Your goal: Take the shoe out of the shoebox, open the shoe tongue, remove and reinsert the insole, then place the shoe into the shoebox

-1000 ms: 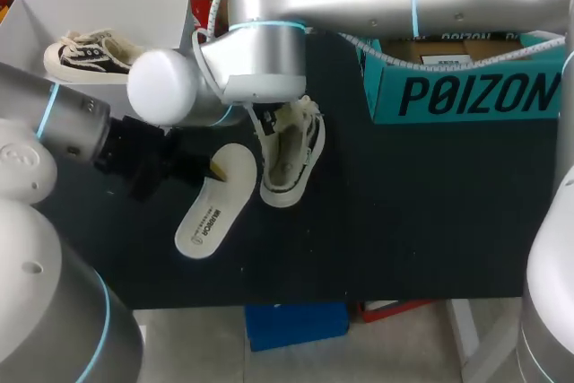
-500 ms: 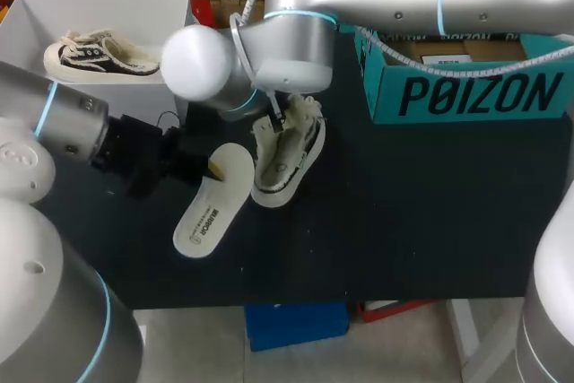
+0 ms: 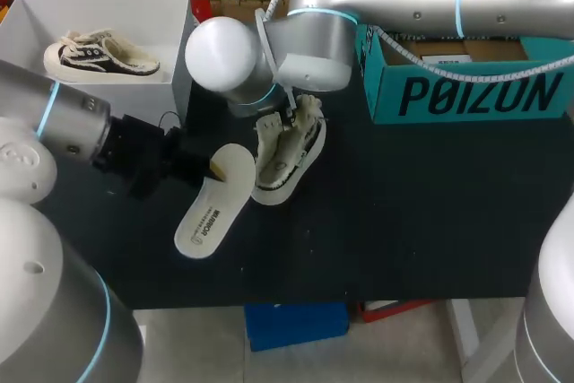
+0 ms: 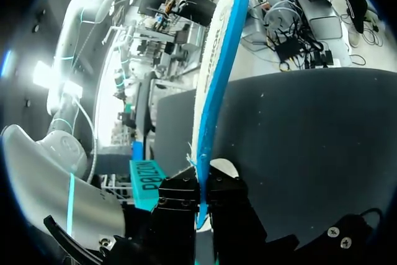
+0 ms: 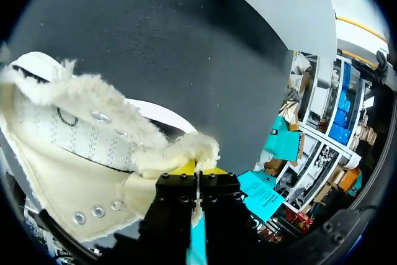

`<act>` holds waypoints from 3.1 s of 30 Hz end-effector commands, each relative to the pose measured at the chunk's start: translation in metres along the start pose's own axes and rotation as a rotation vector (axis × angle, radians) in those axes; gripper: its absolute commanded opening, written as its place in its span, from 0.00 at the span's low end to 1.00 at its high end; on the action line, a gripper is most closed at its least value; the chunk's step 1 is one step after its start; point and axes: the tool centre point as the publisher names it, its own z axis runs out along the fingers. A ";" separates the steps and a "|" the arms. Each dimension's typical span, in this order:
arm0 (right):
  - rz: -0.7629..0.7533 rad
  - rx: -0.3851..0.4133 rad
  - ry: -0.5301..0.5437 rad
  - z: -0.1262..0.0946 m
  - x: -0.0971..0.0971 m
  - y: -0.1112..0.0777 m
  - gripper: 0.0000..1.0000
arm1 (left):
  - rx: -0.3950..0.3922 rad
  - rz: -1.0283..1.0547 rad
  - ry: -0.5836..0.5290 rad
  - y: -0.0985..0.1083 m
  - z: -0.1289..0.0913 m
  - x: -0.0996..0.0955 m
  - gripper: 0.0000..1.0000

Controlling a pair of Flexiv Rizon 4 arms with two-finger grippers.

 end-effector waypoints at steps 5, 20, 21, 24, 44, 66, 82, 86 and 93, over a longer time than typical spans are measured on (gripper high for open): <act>-0.002 0.000 0.009 0.003 0.003 0.003 1.00 | -0.007 0.000 0.002 0.000 0.001 -0.001 0.00; 0.073 0.051 0.015 -0.032 0.012 -0.027 1.00 | 0.004 0.021 -0.019 -0.003 0.002 -0.010 0.00; 0.076 0.051 0.014 -0.035 0.012 -0.028 1.00 | 0.004 0.023 -0.021 -0.003 0.002 -0.010 0.00; 0.080 0.054 0.012 -0.041 0.012 -0.031 1.00 | 0.005 0.027 -0.026 -0.005 0.001 -0.012 0.00; 0.152 0.058 0.035 -0.051 0.020 -0.023 0.29 | 0.010 0.037 -0.033 -0.009 -0.002 -0.010 0.00; 0.057 0.122 0.076 -0.068 0.008 -0.030 0.00 | 0.022 0.049 -0.049 -0.011 0.000 -0.012 0.00; -0.045 0.021 0.133 -0.033 -0.013 -0.012 0.00 | 0.012 0.028 -0.050 -0.010 -0.001 -0.006 0.00; -0.053 0.005 0.136 -0.029 -0.015 -0.011 0.00 | 0.008 0.024 -0.050 -0.009 -0.002 -0.005 0.00; -0.063 -0.021 0.157 -0.021 -0.007 -0.006 0.00 | 0.007 0.023 -0.051 -0.009 -0.002 -0.005 0.00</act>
